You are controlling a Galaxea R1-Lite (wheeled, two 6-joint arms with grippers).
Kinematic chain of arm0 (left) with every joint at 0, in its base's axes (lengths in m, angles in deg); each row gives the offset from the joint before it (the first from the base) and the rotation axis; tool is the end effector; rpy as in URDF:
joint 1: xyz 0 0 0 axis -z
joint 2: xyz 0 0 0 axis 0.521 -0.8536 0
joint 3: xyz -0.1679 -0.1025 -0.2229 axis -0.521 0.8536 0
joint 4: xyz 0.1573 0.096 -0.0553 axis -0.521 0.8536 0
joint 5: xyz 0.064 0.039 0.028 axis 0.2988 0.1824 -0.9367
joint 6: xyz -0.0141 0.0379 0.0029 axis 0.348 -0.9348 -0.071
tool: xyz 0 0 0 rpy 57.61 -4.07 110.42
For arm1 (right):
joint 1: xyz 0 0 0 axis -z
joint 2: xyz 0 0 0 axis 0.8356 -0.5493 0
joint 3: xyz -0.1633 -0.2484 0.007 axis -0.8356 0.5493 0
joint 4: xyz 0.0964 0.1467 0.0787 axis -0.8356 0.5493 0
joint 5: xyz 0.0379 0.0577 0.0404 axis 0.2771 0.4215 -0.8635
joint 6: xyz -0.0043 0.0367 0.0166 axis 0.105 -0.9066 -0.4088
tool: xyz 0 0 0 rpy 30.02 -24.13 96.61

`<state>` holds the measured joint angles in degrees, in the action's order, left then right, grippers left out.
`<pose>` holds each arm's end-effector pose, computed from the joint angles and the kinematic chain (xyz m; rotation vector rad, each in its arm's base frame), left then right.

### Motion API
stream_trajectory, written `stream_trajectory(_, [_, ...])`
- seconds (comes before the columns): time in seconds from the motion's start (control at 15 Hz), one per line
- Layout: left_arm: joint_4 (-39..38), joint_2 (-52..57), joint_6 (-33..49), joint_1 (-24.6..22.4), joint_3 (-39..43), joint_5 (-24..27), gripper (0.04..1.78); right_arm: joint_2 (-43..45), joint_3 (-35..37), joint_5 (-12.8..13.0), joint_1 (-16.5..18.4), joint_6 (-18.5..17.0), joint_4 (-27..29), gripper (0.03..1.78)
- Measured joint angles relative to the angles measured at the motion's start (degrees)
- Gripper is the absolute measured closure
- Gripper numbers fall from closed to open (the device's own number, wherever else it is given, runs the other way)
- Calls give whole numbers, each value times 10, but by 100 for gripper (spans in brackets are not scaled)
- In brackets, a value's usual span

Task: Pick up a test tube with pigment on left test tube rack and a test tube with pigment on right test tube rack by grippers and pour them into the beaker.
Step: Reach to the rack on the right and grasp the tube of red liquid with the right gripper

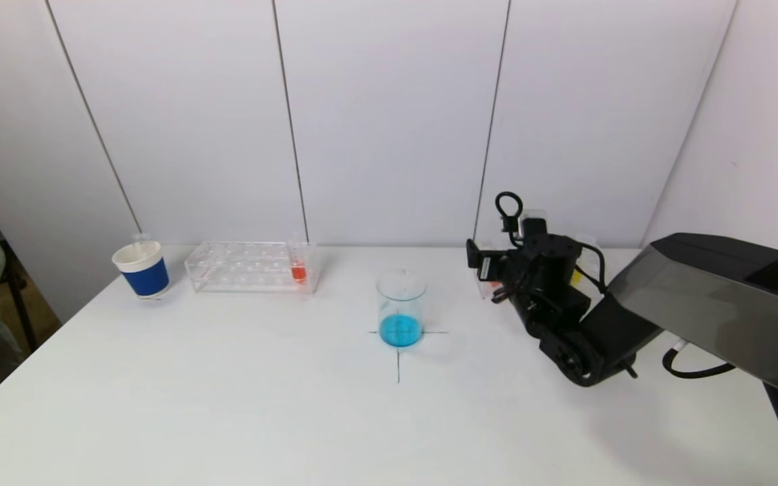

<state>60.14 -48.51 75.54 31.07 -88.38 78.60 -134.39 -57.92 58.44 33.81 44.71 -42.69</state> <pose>0.0001 -0.0003 0.0758 0.0379 -0.0038 0.0005 0.4185 0.1598 0.0483 0.0498 0.0563 0.0030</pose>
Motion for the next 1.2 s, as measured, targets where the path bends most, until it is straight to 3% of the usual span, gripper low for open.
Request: stream_trajectory(1.2, [0, 0, 0, 0, 0, 0, 4, -35, -43, 0, 12, 6, 8, 4])
